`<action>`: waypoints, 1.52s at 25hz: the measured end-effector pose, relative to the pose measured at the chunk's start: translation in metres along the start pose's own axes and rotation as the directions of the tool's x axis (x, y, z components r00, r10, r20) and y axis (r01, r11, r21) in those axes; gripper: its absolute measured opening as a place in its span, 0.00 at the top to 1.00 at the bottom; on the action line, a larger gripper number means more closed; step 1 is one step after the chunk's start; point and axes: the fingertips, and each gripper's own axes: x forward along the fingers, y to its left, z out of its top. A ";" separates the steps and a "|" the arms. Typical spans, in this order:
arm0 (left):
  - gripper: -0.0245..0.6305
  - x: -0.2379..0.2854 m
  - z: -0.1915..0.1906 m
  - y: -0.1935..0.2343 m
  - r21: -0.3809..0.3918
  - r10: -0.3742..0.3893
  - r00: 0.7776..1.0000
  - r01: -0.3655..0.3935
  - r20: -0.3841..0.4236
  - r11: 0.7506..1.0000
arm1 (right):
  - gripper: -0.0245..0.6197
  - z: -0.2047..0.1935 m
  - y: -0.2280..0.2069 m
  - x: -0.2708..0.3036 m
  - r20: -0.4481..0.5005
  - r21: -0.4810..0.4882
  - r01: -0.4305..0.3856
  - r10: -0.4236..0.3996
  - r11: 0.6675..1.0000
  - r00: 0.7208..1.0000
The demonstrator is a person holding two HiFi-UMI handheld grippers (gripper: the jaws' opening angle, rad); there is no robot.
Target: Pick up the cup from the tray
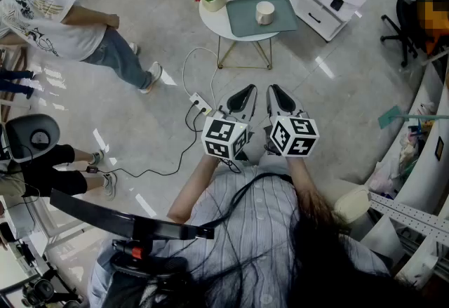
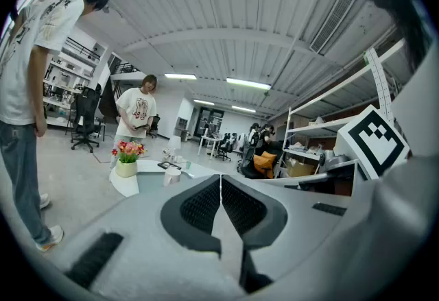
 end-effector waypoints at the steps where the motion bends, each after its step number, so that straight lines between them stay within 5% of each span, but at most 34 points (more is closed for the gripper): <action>1: 0.94 0.000 -0.001 0.001 0.003 0.000 1.000 0.000 -0.002 1.000 | 0.88 -0.001 0.000 0.001 0.000 0.002 0.000 0.000 1.000 1.000; 23: 0.94 0.001 -0.008 0.031 -0.027 0.025 0.999 -0.026 -0.026 0.999 | 0.88 -0.006 0.003 0.026 -0.006 0.008 -0.006 0.006 1.000 1.000; 38: 0.94 0.096 0.007 0.085 -0.065 0.060 0.997 -0.063 -0.055 0.996 | 0.88 0.031 -0.044 0.117 -0.034 0.015 -0.053 0.053 0.998 0.998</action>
